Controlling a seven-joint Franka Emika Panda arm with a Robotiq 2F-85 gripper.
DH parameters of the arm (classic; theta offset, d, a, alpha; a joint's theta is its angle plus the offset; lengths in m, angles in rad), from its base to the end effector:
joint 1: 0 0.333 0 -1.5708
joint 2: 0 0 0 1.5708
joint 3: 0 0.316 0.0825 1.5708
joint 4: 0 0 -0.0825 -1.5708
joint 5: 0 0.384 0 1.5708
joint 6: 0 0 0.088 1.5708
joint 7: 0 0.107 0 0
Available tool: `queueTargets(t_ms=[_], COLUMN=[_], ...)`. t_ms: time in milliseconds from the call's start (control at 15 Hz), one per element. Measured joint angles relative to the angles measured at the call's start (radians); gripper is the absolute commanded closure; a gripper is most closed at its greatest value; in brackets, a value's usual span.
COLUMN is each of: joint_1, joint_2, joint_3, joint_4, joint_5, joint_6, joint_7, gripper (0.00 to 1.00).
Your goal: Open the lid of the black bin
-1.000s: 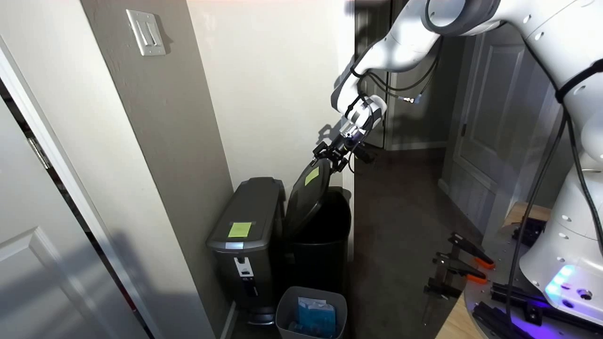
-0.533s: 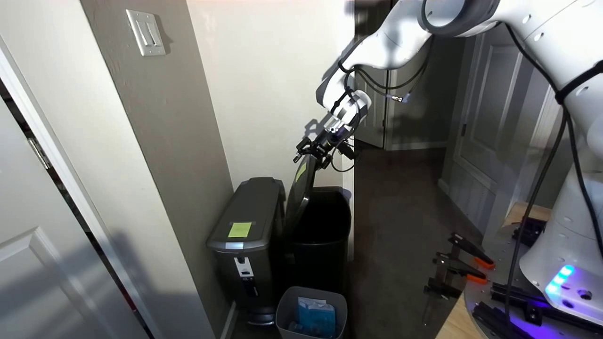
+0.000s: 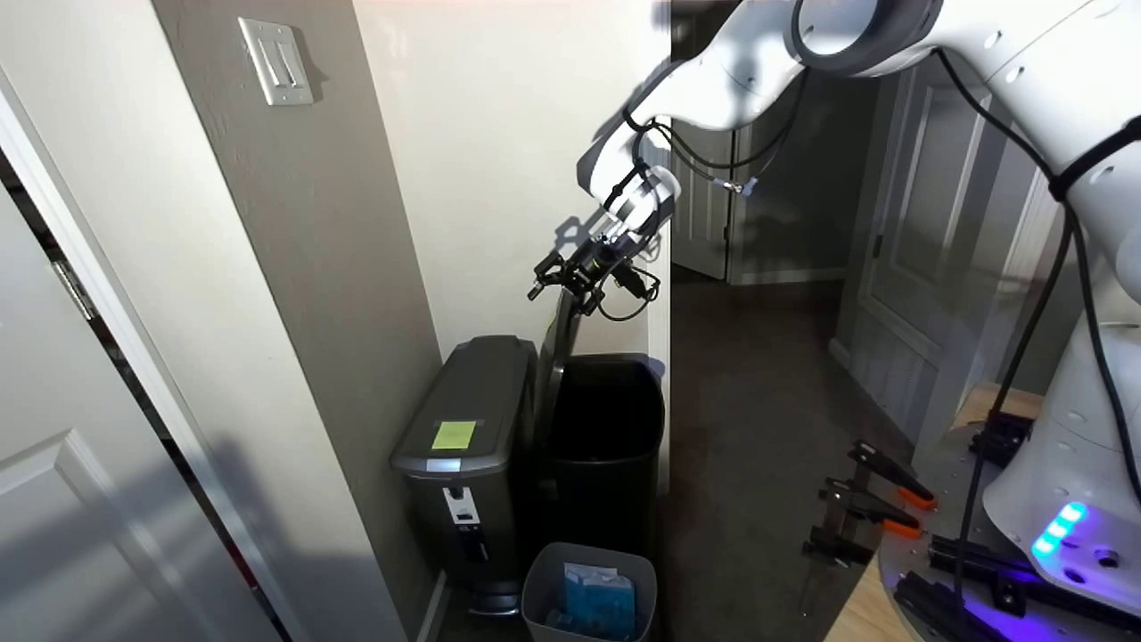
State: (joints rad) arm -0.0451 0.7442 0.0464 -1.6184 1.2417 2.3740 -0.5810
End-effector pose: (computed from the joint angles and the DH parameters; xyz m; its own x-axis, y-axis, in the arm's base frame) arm 0.6979 0.0071 0.1943 0.9113 -0.4045 0.0766 -0.2107 -0.6181 -0.7573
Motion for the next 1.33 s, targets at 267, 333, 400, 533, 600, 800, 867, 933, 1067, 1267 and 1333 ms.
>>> queueTargets(t_ms=[267, 333, 400, 533, 600, 800, 867, 933, 1067, 1267, 1333], joint_1=[0.025, 0.03, 0.035, 0.044, 0.049, 0.054, 0.054, 0.053, 0.044, 0.016, 0.007], joint_2=[0.032, 0.043, 0.053, 0.075, 0.086, 0.113, 0.118, 0.121, 0.122, 0.122, 0.122], joint_3=[0.015, 0.019, 0.021, 0.03, 0.034, 0.049, 0.051, 0.051, 0.051, 0.05, 0.051], joint_4=[0.047, 0.063, 0.076, 0.098, 0.108, 0.135, 0.141, 0.144, 0.147, 0.147, 0.147], joint_5=[-0.059, -0.079, -0.099, -0.137, -0.154, -0.193, -0.198, -0.199, -0.199, -0.199, -0.199], joint_6=[-0.02, -0.023, -0.03, -0.051, -0.058, -0.063, -0.063, -0.063, -0.063, -0.062, -0.063], joint_7=[0.056, 0.071, 0.086, 0.114, 0.126, 0.153, 0.156, 0.156, 0.156, 0.156, 0.156], gripper=[0.0, 0.0, 0.0, 0.0, 0.0, 0.0, 0.0, 0.0, 0.0, 0.0, 0.0])
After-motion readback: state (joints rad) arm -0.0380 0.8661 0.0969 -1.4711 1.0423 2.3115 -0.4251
